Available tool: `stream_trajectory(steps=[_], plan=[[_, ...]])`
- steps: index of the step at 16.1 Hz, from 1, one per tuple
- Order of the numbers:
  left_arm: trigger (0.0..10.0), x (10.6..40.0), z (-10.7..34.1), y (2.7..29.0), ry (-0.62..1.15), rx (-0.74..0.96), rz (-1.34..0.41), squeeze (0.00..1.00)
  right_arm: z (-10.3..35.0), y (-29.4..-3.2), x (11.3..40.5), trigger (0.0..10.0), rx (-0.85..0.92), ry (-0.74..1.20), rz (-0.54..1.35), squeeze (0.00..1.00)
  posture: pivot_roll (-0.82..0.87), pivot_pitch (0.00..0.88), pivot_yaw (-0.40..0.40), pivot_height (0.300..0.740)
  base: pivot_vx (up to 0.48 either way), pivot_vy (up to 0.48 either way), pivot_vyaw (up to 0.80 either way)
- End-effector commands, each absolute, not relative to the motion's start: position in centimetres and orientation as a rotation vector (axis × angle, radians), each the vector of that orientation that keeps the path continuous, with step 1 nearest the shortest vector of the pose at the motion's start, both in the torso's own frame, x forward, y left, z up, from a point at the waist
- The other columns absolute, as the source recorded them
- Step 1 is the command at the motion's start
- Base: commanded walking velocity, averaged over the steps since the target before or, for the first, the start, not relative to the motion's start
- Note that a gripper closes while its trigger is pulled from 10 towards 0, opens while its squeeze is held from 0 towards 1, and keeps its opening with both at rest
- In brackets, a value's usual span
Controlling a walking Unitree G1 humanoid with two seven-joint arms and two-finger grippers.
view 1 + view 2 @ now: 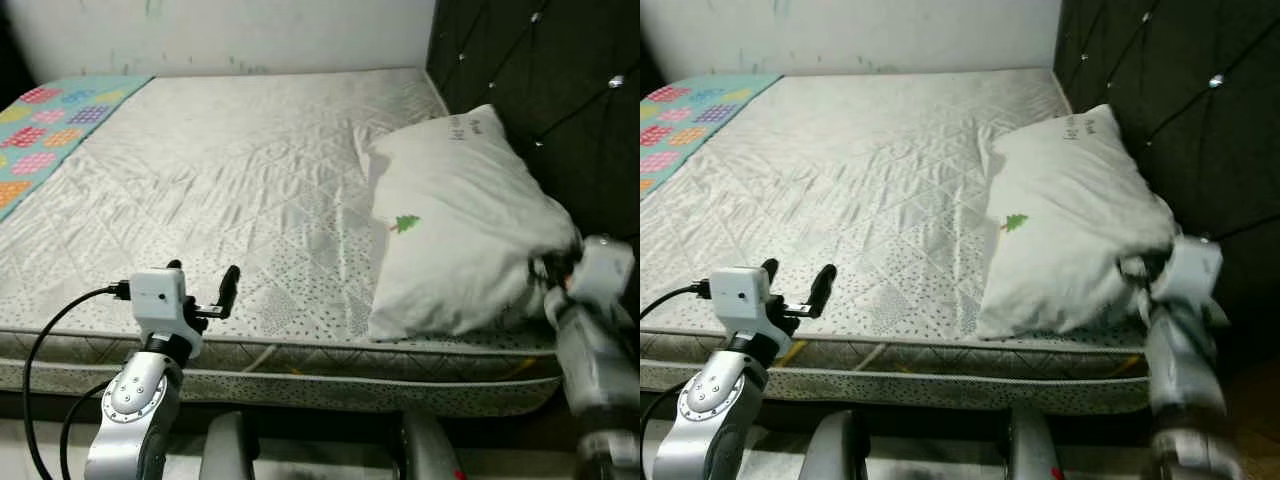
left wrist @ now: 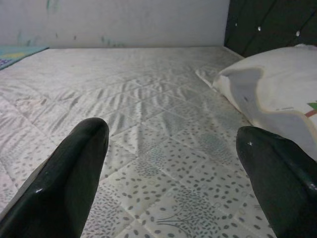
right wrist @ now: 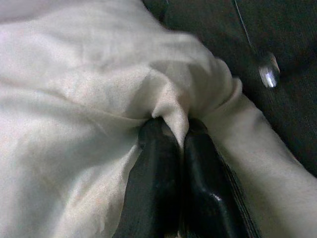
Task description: Clean up the room
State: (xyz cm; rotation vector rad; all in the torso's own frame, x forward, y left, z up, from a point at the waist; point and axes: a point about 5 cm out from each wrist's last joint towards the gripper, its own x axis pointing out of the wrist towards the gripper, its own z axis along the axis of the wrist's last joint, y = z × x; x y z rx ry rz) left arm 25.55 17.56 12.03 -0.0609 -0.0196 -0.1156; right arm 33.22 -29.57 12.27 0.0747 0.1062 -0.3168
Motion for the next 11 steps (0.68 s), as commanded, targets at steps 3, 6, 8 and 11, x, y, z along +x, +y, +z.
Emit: stream_trajectory(steps=[3,6,8,11], plan=[[10.0,25.0,12.0,18.3,-0.022,-0.050,-0.068,0.00,15.9,-30.1,35.3,10.0,0.023,0.026,-0.311,0.00,0.04,0.000,0.002,0.553,0.000,0.000,0.00],[10.0,24.7,11.7,17.7,-0.017,-0.061,-0.071,0.00,16.3,-30.1,36.0,10.0,0.022,0.024,-0.304,0.00,0.03,0.000,-0.003,0.553,0.000,0.000,0.00],[10.0,24.6,11.6,17.7,-0.013,-0.062,-0.070,0.00,14.7,-29.5,35.7,10.0,0.062,0.057,-0.268,0.00,0.03,0.000,-0.002,0.553,0.000,0.000,0.00],[10.0,24.5,11.5,17.8,-0.007,-0.061,-0.072,0.00,12.5,-28.4,34.7,10.0,0.055,0.094,-0.233,1.00,0.03,0.000,0.000,0.553,0.000,0.000,0.00]])
